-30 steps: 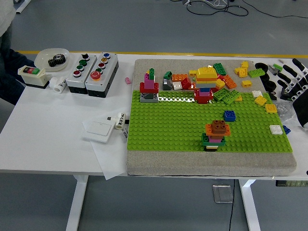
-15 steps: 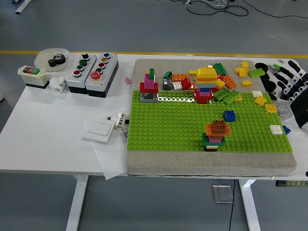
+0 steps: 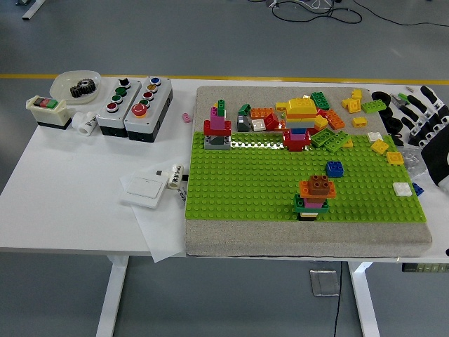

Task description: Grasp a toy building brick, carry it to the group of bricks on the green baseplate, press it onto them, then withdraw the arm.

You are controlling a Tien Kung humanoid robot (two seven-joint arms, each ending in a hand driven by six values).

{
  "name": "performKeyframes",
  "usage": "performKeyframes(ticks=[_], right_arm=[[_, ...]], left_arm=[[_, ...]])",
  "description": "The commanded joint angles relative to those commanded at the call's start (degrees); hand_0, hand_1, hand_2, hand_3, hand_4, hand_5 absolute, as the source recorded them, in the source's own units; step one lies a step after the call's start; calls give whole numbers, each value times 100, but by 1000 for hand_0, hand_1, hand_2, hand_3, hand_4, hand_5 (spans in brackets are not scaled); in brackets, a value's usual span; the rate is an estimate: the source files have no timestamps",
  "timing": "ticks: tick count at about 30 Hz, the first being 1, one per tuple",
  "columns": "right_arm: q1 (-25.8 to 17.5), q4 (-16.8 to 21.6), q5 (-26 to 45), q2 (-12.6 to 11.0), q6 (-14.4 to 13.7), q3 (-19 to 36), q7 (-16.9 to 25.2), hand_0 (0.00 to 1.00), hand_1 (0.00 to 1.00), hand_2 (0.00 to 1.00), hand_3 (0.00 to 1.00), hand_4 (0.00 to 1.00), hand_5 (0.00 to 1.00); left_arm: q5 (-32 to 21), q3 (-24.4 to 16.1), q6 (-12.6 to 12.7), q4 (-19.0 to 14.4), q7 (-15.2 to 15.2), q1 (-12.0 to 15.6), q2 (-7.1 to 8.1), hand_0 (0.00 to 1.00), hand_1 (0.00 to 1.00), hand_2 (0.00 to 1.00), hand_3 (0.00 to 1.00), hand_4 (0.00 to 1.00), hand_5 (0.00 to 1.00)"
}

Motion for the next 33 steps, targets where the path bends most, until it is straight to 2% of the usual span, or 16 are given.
performKeyframes(ticks=[14, 33], right_arm=[[-50, 6, -123, 51, -40, 219, -3, 998, 900, 916, 973, 998, 960], [-84, 59, -128, 60, -148, 322, -21, 998, 867, 901, 969, 998, 960]], left_arm=[[-66, 77, -1, -16, -38, -132, 27, 695, 653, 751, 652, 750, 654], [-50, 75, -23, -11, -29, -155, 56, 691, 649, 747, 651, 750, 654]])
